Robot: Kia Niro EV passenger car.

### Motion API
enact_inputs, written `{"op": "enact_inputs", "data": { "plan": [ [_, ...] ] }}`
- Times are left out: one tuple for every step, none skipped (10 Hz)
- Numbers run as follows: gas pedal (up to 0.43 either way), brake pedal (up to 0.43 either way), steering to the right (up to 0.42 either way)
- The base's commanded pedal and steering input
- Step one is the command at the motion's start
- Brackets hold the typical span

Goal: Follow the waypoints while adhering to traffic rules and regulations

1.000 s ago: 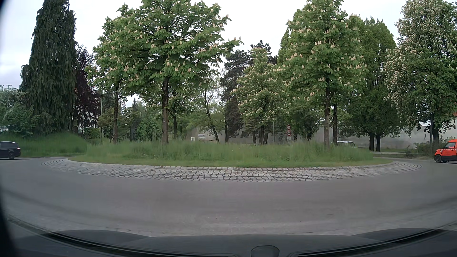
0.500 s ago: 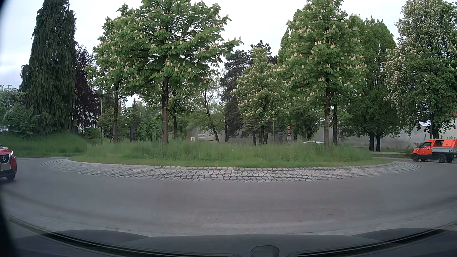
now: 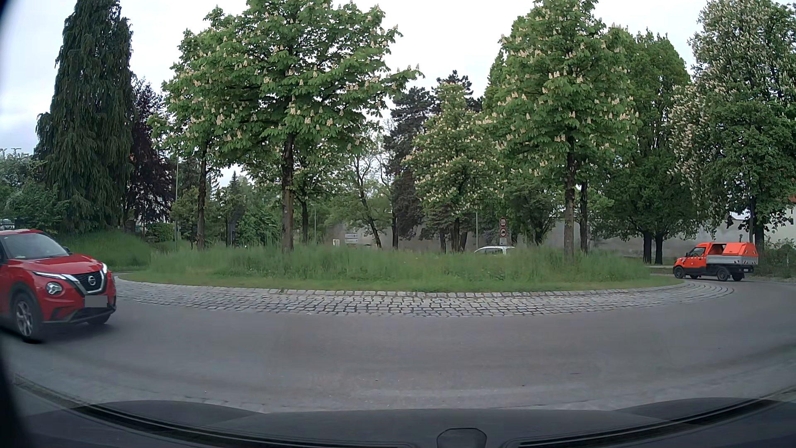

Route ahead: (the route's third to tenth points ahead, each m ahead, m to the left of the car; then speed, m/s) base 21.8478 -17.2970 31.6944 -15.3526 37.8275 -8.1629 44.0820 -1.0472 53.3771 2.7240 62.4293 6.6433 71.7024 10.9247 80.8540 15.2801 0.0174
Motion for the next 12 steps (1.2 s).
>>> {"op": "enact_inputs", "data": {
  "plan": [
    [0.0, 0.177, 0.092],
    [0.0, 0.177, 0.092],
    [0.0, 0.177, 0.091],
    [0.0, 0.177, 0.091],
    [0.0, 0.177, 0.092],
    [0.0, 0.177, 0.092],
    [0.0, 0.177, 0.091],
    [0.0, 0.177, 0.092],
    [0.0, 0.177, 0.091],
    [0.0, 0.177, 0.092],
    [0.0, 0.177, 0.092],
    [0.0, 0.177, 0.091]
  ]
}}
